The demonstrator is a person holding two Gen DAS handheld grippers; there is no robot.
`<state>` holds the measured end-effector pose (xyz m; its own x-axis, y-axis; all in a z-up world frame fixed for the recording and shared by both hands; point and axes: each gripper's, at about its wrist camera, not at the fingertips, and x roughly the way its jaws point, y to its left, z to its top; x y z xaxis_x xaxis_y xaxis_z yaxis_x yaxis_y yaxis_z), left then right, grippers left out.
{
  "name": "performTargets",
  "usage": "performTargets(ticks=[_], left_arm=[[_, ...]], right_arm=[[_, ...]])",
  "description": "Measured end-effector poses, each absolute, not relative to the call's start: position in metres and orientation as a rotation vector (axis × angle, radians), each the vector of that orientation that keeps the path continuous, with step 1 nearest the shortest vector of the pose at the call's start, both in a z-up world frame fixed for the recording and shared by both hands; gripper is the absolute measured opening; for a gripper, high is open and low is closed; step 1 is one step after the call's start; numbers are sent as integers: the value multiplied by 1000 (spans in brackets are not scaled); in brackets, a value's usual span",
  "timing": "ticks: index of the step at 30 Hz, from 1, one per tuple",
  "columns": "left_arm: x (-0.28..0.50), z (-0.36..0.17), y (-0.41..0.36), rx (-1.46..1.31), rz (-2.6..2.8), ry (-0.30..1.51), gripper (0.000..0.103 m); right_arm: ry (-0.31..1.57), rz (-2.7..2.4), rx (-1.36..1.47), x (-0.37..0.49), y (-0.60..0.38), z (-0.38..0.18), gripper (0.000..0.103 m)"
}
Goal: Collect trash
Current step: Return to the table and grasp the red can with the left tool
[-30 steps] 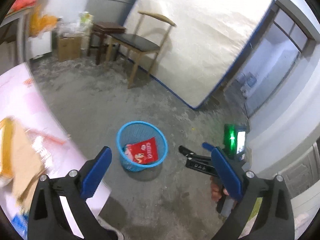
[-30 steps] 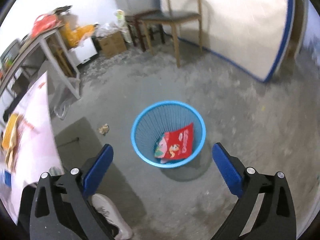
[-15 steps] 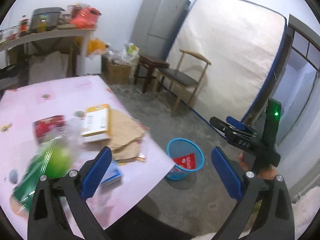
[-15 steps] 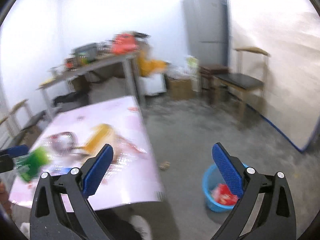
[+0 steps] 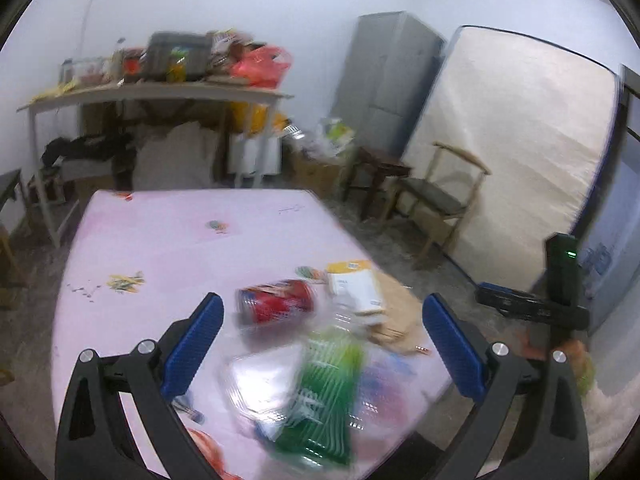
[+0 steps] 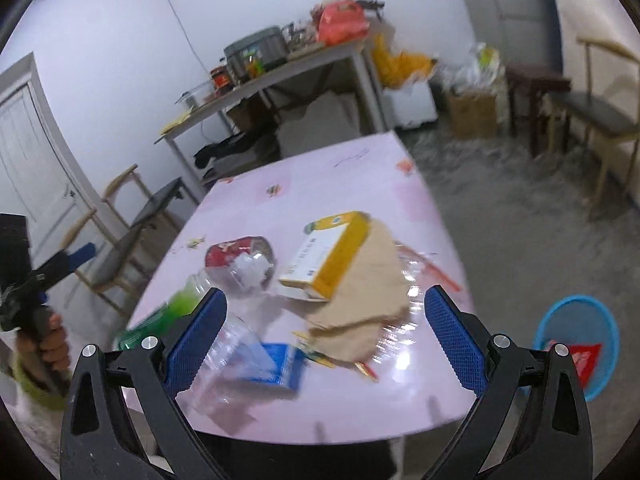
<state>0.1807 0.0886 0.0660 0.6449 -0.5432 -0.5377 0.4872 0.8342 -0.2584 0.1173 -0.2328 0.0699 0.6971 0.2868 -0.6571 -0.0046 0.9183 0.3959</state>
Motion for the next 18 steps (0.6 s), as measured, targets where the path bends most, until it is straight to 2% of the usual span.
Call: performTargets(ticks=[7,13,18], left_arm=[[303,8,82,-185,-632,900,97],[325,-7,34,218,-857,841,97],[354,-26,10,259,-964,938,97]], right_arm=[[910,233,457,174,-219,55,95],[957,240,460,192,-216,50,95],[983,221,473,194,-219,44,95]])
